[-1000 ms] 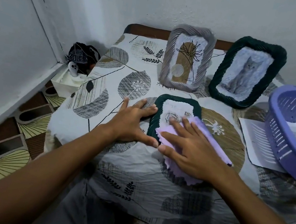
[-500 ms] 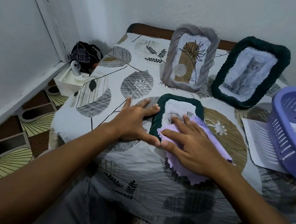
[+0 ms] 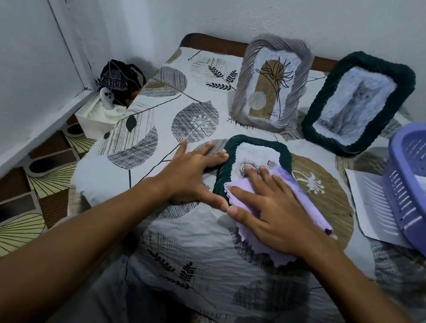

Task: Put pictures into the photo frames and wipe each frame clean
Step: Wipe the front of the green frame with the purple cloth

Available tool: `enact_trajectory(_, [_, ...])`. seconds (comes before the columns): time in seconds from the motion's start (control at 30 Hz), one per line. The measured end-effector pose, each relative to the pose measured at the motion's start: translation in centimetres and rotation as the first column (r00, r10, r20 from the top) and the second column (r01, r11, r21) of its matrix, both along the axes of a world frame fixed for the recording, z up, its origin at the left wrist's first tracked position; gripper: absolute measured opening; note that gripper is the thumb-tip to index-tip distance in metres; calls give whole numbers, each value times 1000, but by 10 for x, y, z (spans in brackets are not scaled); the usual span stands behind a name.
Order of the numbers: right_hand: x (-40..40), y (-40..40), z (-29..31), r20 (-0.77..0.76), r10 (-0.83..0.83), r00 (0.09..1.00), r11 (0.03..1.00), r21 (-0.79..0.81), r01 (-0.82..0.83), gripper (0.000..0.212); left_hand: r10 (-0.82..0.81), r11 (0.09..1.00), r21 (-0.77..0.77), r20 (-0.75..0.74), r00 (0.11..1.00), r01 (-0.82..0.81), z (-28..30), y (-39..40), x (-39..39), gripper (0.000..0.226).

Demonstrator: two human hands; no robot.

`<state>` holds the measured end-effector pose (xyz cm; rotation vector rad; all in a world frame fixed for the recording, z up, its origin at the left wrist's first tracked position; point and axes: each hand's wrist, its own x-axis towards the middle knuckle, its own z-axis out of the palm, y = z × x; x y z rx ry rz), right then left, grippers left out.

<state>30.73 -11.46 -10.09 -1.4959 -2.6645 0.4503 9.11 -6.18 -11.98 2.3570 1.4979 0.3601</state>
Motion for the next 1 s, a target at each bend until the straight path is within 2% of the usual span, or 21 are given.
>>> enact_trajectory(0.37, [9, -3, 5, -2, 5, 1000, 1000, 10, -5, 93, 6, 1000, -23, 18, 1000, -5, 0, 0, -1, 130])
enact_trajectory(0.47, [30, -2, 10, 77, -83, 994, 994, 70, 78, 90, 2, 1000, -27, 17, 1000, -2, 0, 1, -1, 131])
enact_trajectory(0.6, [40, 9, 9, 135, -190, 972, 981, 73, 182, 95, -3, 1000, -17, 16, 1000, 3, -1, 0, 0, 131])
enact_trajectory(0.73, [8, 18, -2, 126, -100, 987, 993, 78, 90, 100, 0, 1000, -12, 4, 1000, 0, -1, -1, -1, 130])
enact_trajectory(0.87, [18, 0, -3, 141, -12, 990, 996, 84, 0, 99, -2, 1000, -17, 2, 1000, 3, -1, 1, -2, 129])
enact_trajectory(1.0, [35, 12, 3, 211, -188, 959, 981, 97, 170, 105, -9, 1000, -26, 10, 1000, 10, 0, 0, -1, 129])
